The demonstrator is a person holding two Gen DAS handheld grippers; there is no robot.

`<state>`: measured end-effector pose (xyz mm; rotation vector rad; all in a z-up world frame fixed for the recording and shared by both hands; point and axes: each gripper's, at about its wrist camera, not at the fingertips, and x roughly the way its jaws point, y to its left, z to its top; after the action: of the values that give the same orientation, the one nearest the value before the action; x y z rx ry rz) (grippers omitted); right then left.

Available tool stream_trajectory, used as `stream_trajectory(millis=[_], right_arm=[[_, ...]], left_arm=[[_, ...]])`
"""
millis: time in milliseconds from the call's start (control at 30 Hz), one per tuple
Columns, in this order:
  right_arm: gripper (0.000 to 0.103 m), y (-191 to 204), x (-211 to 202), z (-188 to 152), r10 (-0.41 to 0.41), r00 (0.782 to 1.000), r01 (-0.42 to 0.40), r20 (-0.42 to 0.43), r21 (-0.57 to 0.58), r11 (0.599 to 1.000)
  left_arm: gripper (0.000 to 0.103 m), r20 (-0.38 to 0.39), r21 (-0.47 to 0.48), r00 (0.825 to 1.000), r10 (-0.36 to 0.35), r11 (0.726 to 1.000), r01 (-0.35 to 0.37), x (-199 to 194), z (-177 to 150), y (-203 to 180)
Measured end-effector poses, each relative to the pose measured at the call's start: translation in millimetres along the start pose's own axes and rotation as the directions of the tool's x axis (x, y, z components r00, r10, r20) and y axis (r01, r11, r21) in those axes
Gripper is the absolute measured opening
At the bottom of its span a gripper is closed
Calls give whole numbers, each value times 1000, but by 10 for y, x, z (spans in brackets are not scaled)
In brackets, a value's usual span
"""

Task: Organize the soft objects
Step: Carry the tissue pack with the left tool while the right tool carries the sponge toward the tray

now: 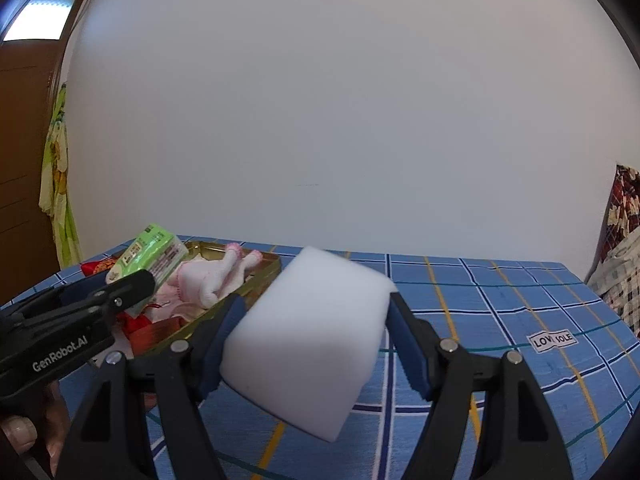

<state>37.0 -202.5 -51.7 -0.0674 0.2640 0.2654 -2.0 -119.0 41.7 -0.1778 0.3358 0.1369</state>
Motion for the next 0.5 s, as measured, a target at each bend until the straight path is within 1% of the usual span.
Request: stream_trajectory(millis=[500], right_arm=[[73,272,76,-25,54,998,-54,-19,-26,998]], left_arm=[[58,17,6,999,36,999,-36,-89,35,140]])
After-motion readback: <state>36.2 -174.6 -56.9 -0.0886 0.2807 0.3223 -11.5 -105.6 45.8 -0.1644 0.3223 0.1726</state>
